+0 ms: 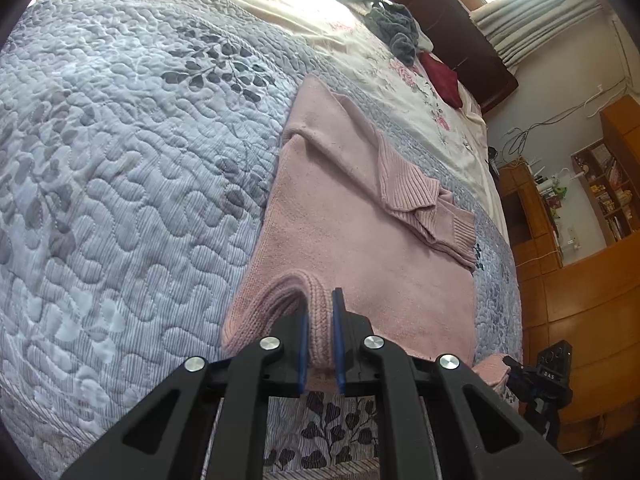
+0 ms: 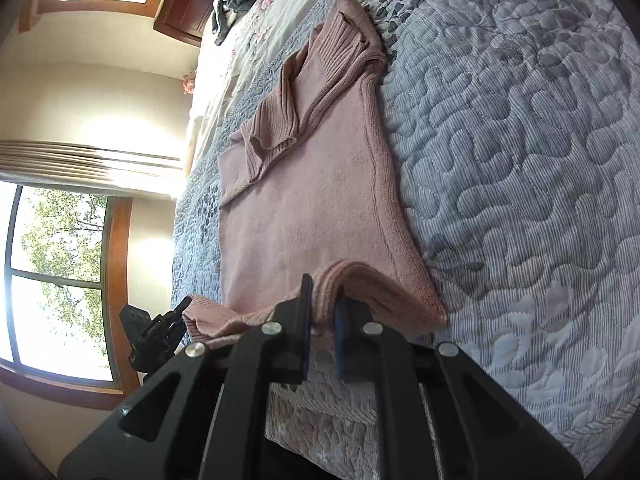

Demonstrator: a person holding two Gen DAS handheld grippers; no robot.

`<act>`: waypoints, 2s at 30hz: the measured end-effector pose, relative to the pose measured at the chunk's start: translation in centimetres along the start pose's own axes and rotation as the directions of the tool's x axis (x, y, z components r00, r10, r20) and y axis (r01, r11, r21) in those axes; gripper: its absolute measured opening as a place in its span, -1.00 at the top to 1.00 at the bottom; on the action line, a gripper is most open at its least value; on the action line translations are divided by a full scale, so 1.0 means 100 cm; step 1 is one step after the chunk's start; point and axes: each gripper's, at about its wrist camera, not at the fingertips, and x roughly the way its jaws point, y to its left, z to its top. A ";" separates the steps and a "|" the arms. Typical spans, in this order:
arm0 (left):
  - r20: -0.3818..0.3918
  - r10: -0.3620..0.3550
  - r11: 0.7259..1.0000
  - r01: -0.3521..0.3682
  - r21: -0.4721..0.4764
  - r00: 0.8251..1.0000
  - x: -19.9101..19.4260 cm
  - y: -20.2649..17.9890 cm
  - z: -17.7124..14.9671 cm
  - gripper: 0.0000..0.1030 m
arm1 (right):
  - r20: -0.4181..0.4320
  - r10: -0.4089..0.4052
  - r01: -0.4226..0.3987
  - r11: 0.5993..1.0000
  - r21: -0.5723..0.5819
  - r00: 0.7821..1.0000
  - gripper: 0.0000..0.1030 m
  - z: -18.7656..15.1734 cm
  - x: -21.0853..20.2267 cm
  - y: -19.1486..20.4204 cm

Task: Fold small clothes
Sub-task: 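Grasp the hem corner with the left gripper while the right gripper grasps the other hem corner, then lift the hem with both grippers and fold it up over the collar, release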

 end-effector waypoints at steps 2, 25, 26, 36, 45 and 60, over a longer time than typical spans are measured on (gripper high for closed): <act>-0.005 0.014 1.000 -0.014 -0.014 1.000 0.013 0.004 0.009 0.81 | -0.006 -0.007 0.007 1.000 0.031 1.000 0.84 0.014 0.009 -0.008; 0.004 -0.002 1.000 0.002 0.008 1.000 0.016 0.014 0.037 0.05 | 0.010 -0.131 0.131 0.990 -0.057 0.991 0.25 0.045 0.000 -0.014; 0.003 0.013 0.999 -0.013 0.048 1.000 0.016 0.009 0.037 0.02 | 0.017 -0.140 0.141 0.987 -0.082 0.990 0.25 0.044 -0.002 -0.010; -0.066 0.224 0.901 -0.181 0.395 0.972 0.075 -0.040 0.035 -0.28 | 0.043 -0.262 0.262 0.915 -0.308 0.964 0.07 0.035 0.006 0.030; -0.036 0.337 0.839 -0.283 0.464 0.941 0.095 -0.043 0.021 0.40 | 0.058 -0.373 0.363 0.840 -0.403 0.926 0.05 0.035 0.026 0.037; -0.010 0.302 0.841 -0.262 0.474 0.953 0.091 -0.052 0.009 0.58 | 0.067 -0.496 0.459 0.735 -0.498 0.866 0.78 0.037 0.070 0.038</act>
